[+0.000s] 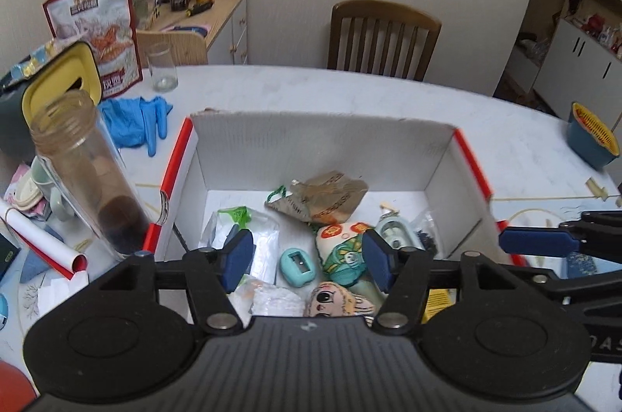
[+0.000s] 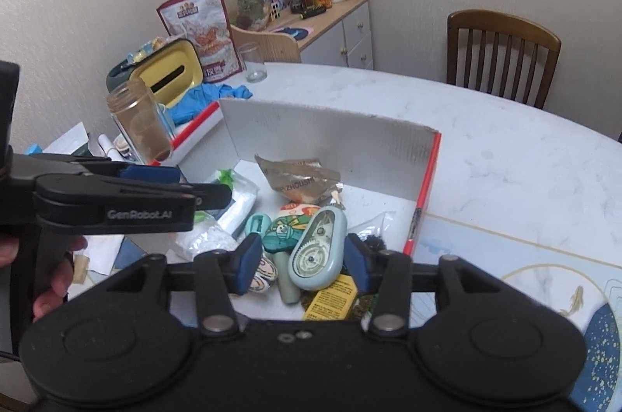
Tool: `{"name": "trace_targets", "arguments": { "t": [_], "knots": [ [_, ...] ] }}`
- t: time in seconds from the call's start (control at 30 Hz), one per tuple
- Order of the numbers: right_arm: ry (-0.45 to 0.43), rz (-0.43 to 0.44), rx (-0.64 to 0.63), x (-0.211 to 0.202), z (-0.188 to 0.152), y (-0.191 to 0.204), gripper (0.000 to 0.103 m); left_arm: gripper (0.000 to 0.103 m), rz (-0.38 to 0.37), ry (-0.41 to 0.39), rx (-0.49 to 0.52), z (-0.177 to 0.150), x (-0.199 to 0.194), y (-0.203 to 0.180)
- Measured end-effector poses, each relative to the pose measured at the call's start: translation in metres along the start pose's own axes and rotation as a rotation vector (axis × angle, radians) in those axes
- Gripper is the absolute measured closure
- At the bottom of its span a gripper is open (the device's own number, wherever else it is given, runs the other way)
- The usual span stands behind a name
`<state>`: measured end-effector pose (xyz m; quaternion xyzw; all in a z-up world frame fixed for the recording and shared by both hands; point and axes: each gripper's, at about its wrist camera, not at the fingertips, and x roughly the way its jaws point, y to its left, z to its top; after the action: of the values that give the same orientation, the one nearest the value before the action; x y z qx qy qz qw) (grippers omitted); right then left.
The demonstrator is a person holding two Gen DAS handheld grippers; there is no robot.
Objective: Organize objects
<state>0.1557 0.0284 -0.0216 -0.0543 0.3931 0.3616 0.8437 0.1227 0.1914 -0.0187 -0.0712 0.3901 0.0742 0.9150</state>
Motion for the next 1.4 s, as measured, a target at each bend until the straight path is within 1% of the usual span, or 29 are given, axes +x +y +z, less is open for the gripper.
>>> {"name": "trace_targets", "arguments": {
  "t": [0.03,0.1,0.2,0.27,0.4,0.47,0.57,0.67,0.83,0.9,0.93,1.0,1.07,1.17,1.4],
  "knots": [
    [-0.008,0.003,0.000,-0.003,0.000,0.000,0.053,0.040,-0.001,-0.007,-0.001,0.000,-0.005,-0.001],
    [-0.025,0.002,0.000,-0.010,-0.001,0.001,0.046,0.035,-0.004,-0.024,-0.005,-0.001,-0.013,-0.002],
    [-0.052,0.012,0.000,-0.020,-0.002,0.002,0.039,0.030,-0.003,-0.048,-0.004,-0.003,-0.024,-0.005],
    [-0.066,0.017,-0.005,-0.026,-0.004,0.003,0.038,0.028,0.000,-0.061,-0.006,-0.004,-0.030,-0.006],
    [-0.083,0.024,-0.004,-0.038,-0.008,0.004,0.030,0.028,0.026,-0.085,-0.012,-0.008,-0.042,-0.009],
    [-0.096,0.024,-0.003,-0.043,-0.010,0.004,0.027,0.027,0.022,-0.096,-0.014,-0.010,-0.048,-0.010],
    [-0.111,0.033,0.005,-0.051,-0.014,0.004,0.023,0.021,0.022,-0.113,-0.006,-0.014,-0.056,-0.013],
    [-0.126,0.042,0.017,-0.058,-0.018,0.002,0.018,0.021,0.037,-0.133,-0.001,-0.017,-0.063,-0.017],
    [-0.158,0.039,0.032,-0.069,-0.023,0.000,0.011,0.019,0.036,-0.131,-0.005,-0.021,-0.066,-0.021],
    [-0.169,0.037,0.040,-0.073,-0.025,-0.002,0.007,0.018,0.033,-0.129,-0.005,-0.023,-0.067,-0.022],
    [-0.174,0.034,0.043,-0.074,-0.027,-0.002,0.006,0.018,0.031,-0.129,-0.005,-0.024,-0.067,-0.023],
    [-0.183,0.030,0.047,-0.077,-0.029,-0.003,0.005,0.012,0.027,-0.129,-0.004,-0.026,-0.068,-0.025],
    [-0.188,0.024,0.051,-0.079,-0.030,-0.004,0.004,0.009,0.026,-0.133,-0.002,-0.027,-0.070,-0.028],
    [-0.194,0.011,0.057,-0.082,-0.032,-0.006,0.002,0.000,0.026,-0.141,0.006,-0.028,-0.072,-0.031],
    [-0.207,-0.020,0.059,-0.087,-0.036,-0.009,0.001,0.000,0.024,-0.150,0.014,-0.029,-0.074,-0.036]
  ]
}}
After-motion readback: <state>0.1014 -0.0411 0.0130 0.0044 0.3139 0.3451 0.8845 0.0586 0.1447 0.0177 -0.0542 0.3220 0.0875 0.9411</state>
